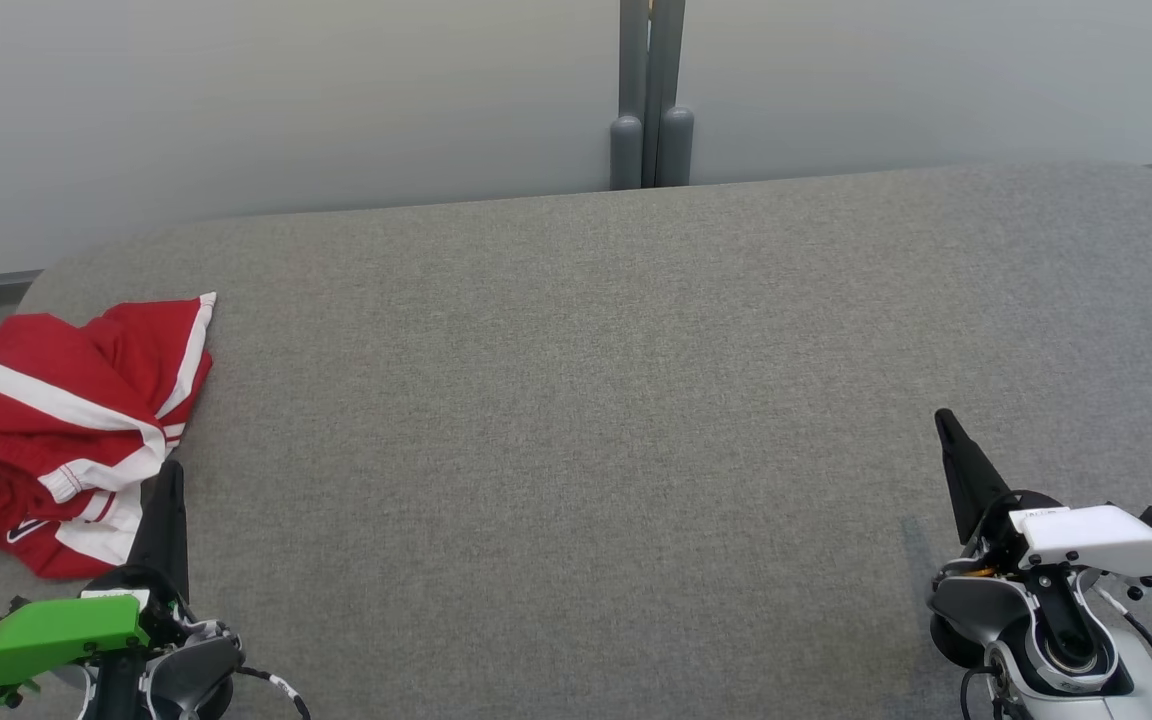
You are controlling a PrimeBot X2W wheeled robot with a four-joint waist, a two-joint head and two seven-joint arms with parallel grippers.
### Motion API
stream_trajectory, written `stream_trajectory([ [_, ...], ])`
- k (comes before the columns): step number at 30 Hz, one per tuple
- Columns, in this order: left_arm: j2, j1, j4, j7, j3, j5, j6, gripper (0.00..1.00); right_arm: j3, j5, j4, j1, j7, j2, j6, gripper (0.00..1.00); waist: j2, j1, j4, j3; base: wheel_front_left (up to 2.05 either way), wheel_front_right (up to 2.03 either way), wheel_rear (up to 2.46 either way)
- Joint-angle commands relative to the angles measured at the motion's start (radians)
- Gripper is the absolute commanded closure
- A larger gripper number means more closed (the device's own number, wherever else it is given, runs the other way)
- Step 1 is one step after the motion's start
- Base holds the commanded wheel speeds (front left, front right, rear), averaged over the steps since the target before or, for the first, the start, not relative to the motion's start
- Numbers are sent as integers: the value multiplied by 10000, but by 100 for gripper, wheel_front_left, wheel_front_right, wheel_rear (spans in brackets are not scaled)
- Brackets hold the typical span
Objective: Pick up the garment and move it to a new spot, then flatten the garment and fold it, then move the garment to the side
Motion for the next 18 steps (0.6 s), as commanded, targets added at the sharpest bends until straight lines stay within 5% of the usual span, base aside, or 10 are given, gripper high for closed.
stream_trajectory([
  [1,68,-105,-44,8,11,29,-50,100,-12,36,-32,110,10,-49,4,100,-1,0,0,0,0,0,0],
  [18,69,-105,-44,8,11,29,-52,100,-12,35,-32,110,10,-49,4,100,-1,0,0,0,0,0,0],
])
